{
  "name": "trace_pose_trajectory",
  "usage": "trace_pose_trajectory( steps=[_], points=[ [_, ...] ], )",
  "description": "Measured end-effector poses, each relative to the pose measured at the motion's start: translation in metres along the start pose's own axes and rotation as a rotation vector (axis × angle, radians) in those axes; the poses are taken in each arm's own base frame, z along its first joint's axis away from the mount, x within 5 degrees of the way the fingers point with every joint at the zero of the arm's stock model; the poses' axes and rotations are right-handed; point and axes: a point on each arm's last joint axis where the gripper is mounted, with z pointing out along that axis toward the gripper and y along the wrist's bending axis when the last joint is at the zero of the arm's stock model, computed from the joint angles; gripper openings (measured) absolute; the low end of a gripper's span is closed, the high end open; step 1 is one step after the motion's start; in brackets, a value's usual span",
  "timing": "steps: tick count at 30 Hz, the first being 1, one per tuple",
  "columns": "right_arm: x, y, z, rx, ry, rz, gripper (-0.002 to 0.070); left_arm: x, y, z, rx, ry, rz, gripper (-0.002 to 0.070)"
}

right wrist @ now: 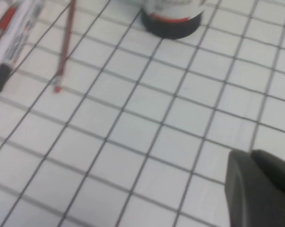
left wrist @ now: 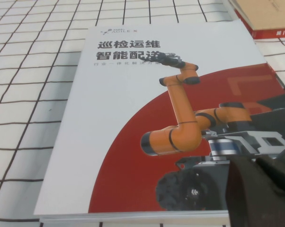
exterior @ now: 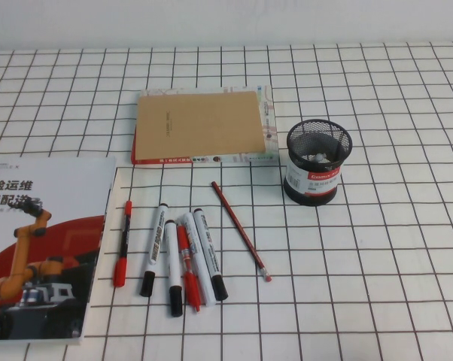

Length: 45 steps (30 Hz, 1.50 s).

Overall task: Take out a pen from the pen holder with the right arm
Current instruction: 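Take a marker out of the pen holder and lay it on the table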

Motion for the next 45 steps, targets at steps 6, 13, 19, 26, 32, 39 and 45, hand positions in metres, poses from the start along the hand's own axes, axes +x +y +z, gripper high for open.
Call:
trace_pose_trajectory(
  steps=[6,13,19,26,32,39,45],
  points=[
    [0.047,-0.03,0.005,0.196,-0.214,0.142,-0.0015,0.0,0.0,0.0,0.0,0.0,0.0,-0.0004],
    [0.085,-0.038,-0.005,0.368,-0.43,0.196,-0.0015,0.0,0.0,0.0,0.0,0.0,0.0,-0.0004],
    [0.086,-0.034,-0.02,0.395,-0.582,0.179,-0.0015,0.0,0.0,0.0,0.0,0.0,0.0,-0.0004],
    [0.092,-0.034,-0.02,0.402,-0.552,0.189,-0.0015,0.0,0.0,0.0,0.0,0.0,0.0,-0.0004],
    [0.092,-0.034,-0.02,0.399,-0.542,0.19,-0.0015,0.0,0.0,0.0,0.0,0.0,0.0,-0.0004],
    [0.094,-0.031,-0.018,0.37,-0.512,0.158,-0.0015,0.0,0.0,0.0,0.0,0.0,0.0,-0.0004],
    [0.1,-0.026,-0.012,0.327,-0.41,0.097,-0.0015,0.0,0.0,0.0,0.0,0.0,0.0,-0.0004]
  ],
)
